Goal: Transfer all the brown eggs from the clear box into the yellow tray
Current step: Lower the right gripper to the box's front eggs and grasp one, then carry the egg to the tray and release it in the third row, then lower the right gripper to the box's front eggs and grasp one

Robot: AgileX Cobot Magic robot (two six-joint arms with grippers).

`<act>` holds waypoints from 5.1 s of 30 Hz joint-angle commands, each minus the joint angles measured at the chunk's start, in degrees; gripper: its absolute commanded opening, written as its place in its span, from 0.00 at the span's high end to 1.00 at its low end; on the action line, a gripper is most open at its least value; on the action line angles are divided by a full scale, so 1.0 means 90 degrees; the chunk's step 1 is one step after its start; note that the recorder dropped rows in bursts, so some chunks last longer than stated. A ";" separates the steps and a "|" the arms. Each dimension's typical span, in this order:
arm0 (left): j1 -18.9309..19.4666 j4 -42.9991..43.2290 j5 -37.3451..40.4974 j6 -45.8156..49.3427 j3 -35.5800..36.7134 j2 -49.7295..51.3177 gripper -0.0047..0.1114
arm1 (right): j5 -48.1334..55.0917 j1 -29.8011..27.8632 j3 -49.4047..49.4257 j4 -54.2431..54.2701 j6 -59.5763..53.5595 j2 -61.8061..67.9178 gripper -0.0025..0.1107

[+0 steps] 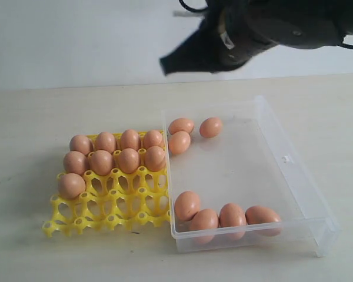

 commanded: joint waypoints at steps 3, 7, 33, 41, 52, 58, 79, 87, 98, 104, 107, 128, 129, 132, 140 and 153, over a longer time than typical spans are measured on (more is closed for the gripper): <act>-0.0038 -0.0031 -0.0023 -0.0017 -0.0029 0.0017 0.96 | 0.1290 -0.0543 0.0208 0.3707 -0.3529 0.0287 0.98; -0.0038 -0.0031 -0.0023 -0.0017 -0.0029 0.0017 0.96 | 0.1793 -0.0717 0.0390 0.3963 -0.4056 0.0523 0.93; -0.0038 -0.0031 -0.0023 -0.0017 -0.0029 0.0017 0.96 | 0.2920 -0.0763 0.0559 0.3218 -0.5049 0.1558 0.43; -0.0038 -0.0031 -0.0023 -0.0017 -0.0029 0.0017 0.96 | 0.2624 -0.0763 0.0559 0.3276 -0.5224 0.1881 0.43; -0.0038 -0.0031 -0.0023 -0.0017 -0.0029 0.0017 0.96 | 0.2106 -0.0763 0.0559 0.3364 -0.5325 0.2370 0.49; -0.0038 -0.0031 -0.0023 -0.0017 -0.0029 0.0017 0.96 | 0.2009 -0.0763 0.0559 0.3339 -0.5365 0.2461 0.86; -0.0038 -0.0031 -0.0023 -0.0017 -0.0029 0.0017 0.96 | -0.4428 -0.0223 0.0545 0.5837 -0.5852 0.1457 0.98; -0.0038 -0.0031 -0.0023 -0.0017 -0.0029 0.0017 0.96 | -0.5797 0.0445 0.0545 0.4801 -0.4419 0.2328 0.98; -0.0038 -0.0031 -0.0023 -0.0017 -0.0029 0.0017 0.96 | -0.6609 0.0693 0.0545 0.1788 -0.1041 0.2894 0.98; -0.0038 -0.0031 -0.0023 -0.0017 -0.0029 0.0017 0.96 | -0.6646 0.0693 0.0545 0.1574 -0.0868 0.3090 0.98; -0.0038 -0.0031 -0.0023 -0.0017 -0.0029 0.0017 0.96 | -0.6645 0.0693 0.0545 0.1559 -0.0868 0.3133 0.98; -0.0038 -0.0031 -0.0023 -0.0017 -0.0029 0.0017 0.96 | -0.5320 0.0679 0.0545 0.1534 -0.1407 0.2731 0.44; -0.0038 -0.0031 -0.0023 -0.0017 -0.0029 0.0017 0.96 | -0.5052 0.0679 0.0545 0.1550 -0.1407 0.2523 0.45; -0.0038 -0.0031 -0.0023 -0.0017 -0.0029 0.0017 0.96 | -0.3305 0.0679 0.0545 0.1755 -0.1489 0.1237 0.54; -0.0038 -0.0031 -0.0023 -0.0017 -0.0029 0.0017 0.96 | 0.1928 -0.0227 0.0545 0.3029 -0.2263 -0.0399 0.98; -0.0038 -0.0031 -0.0023 -0.0017 -0.0029 0.0017 0.96 | 0.1082 -0.0714 0.0986 0.4675 -0.2383 0.1019 0.46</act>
